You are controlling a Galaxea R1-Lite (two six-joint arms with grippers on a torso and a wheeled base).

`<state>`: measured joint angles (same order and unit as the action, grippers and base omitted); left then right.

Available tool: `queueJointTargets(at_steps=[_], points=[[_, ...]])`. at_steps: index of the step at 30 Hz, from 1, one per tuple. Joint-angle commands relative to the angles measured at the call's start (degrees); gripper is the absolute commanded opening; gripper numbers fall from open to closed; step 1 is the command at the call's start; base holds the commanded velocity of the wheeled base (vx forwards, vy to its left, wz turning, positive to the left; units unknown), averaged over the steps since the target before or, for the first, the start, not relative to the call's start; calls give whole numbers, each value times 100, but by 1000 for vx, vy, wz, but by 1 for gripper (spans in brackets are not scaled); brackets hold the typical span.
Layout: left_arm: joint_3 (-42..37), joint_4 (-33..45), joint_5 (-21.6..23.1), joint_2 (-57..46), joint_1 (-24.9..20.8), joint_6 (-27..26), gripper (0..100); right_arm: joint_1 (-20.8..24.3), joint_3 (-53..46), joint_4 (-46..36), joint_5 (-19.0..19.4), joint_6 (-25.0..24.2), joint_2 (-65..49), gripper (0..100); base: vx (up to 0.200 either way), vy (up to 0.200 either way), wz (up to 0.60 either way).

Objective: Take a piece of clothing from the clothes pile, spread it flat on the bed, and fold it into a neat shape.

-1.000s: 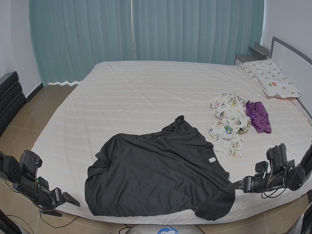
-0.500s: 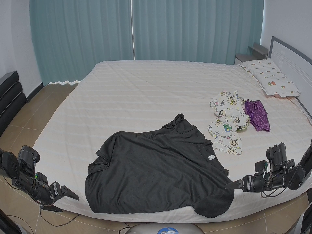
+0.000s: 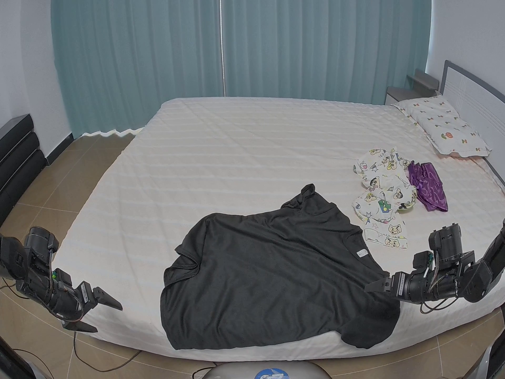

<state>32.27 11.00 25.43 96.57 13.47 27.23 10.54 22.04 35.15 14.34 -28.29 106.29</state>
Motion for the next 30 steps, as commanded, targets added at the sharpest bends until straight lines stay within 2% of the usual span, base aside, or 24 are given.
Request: queueJointTargets(at_steps=[1,5,8,10,14,16,22,23,30], points=[[306,-150,32,248,-37,406,100,114,195,168,-98,-229,155,100,0,0,0],[324,-546,59,318,-143,696,100,123,222,581,-150,-519,278,100,0,0,0],[333,-985,243,380,-275,845,100,202,187,1100,-388,-915,463,100,0,0,0],[385,-1082,287,450,-468,994,100,238,169,1267,-493,-985,516,100,100,0,0],[772,-1231,261,679,-1031,1821,100,273,178,1381,-511,-1047,542,100,200,0,0],[930,-1372,226,863,-1277,2049,100,281,187,1390,-511,-1143,542,100,100,0,0],[1484,-2198,-258,1654,-1707,2603,100,290,187,1407,-511,-1381,516,100,0,0,0],[1765,-2409,-451,2023,-1857,2787,100,290,169,1486,-520,-1442,533,100,0,0,0],[2609,-2479,-1339,2937,-2287,2638,100,317,-68,2137,-546,-1635,691,100,0,0,0]])
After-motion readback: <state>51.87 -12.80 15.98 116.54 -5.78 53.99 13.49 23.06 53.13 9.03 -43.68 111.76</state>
